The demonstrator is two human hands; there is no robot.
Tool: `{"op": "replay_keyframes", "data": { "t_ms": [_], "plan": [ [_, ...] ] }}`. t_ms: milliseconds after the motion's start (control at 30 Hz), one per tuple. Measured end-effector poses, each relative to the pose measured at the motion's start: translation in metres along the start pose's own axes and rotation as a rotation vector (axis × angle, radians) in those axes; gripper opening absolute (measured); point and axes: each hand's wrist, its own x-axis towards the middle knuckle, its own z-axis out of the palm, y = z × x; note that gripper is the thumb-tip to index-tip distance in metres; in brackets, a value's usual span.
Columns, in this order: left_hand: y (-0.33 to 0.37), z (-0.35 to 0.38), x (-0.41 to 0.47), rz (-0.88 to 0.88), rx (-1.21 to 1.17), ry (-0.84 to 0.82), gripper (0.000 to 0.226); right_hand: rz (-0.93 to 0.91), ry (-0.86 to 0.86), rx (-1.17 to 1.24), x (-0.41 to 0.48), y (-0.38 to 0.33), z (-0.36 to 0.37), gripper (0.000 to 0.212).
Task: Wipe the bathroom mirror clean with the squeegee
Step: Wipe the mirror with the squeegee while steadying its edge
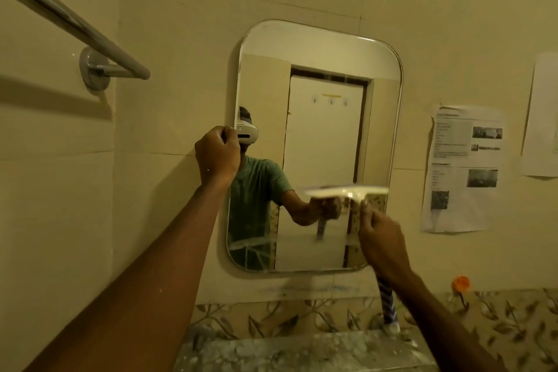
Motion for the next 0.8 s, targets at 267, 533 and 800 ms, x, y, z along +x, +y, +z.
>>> {"op": "replay_keyframes", "data": {
  "t_ms": [267, 533, 800],
  "plan": [
    [-0.012, 0.003, 0.001, 0.035, -0.005, -0.006, 0.03, 0.096, 0.067, -0.001, -0.003, 0.042, 0.006, 0.05],
    [-0.039, -0.005, -0.024, 0.083, -0.016, -0.064, 0.038, 0.186, 0.054, -0.079, -0.064, 0.059, 0.028, 0.056],
    [-0.037, -0.006, -0.023, 0.073, -0.034, -0.07, 0.039, 0.101, 0.098, 0.038, -0.024, 0.001, 0.043, 0.05]
  ]
}}
